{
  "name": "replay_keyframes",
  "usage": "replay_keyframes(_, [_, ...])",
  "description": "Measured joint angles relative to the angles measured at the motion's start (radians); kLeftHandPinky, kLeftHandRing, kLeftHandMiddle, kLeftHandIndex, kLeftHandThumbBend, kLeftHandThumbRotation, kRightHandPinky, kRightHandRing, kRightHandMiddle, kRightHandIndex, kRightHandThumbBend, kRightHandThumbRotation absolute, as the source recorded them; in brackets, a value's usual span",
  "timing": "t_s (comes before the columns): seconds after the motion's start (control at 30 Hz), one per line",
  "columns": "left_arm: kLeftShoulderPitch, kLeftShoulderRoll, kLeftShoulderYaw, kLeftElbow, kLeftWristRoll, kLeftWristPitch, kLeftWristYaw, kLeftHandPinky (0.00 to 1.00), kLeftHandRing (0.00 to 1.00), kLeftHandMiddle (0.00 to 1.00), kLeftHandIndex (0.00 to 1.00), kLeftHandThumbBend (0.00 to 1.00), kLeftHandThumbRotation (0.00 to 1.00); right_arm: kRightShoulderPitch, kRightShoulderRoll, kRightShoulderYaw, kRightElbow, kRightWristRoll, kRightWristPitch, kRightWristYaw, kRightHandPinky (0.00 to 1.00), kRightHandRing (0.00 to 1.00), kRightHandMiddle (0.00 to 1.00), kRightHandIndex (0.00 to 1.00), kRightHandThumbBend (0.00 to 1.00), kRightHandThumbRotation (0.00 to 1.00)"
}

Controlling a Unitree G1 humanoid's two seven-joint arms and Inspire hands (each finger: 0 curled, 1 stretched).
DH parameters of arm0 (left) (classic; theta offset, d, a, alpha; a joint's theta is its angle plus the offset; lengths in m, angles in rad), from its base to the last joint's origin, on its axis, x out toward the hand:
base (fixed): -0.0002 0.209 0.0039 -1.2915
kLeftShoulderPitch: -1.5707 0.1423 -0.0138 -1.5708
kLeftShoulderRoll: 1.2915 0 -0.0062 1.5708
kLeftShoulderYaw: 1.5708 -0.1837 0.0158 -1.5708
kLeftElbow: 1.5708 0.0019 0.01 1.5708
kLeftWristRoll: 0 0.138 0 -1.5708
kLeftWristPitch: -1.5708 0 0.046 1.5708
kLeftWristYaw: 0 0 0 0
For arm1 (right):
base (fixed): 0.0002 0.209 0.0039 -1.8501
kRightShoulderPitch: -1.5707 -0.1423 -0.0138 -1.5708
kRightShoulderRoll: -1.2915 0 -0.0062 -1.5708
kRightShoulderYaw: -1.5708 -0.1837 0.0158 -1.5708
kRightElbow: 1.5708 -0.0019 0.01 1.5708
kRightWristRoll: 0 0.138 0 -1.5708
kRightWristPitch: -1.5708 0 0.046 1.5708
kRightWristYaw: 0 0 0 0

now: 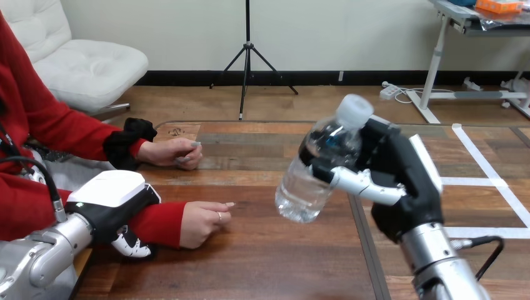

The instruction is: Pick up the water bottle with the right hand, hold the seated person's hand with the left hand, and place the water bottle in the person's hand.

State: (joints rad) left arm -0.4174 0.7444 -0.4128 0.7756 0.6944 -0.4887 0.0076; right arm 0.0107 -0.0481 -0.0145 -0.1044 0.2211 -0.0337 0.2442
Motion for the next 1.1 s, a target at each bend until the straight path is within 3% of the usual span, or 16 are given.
replay_keyframes(0.6, [0.09, 0.002, 0.063, -0.166, -0.02, 0.039, -0.054, 0.25, 0.31, 0.38, 0.38, 0.87, 0.0, -0.005, 0.02, 0.023, 0.109, -0.06, -0.023, -0.023, 0.33, 0.39, 0.45, 0.45, 0.83, 0.0])
replay_keyframes(1.1, [0.142, -0.003, 0.098, -0.279, -0.033, 0.088, -0.121, 0.26, 0.32, 0.39, 0.39, 0.86, 0.0, -0.02, 0.032, 0.043, 0.16, -0.077, -0.028, -0.035, 0.33, 0.38, 0.44, 0.45, 0.83, 0.0])
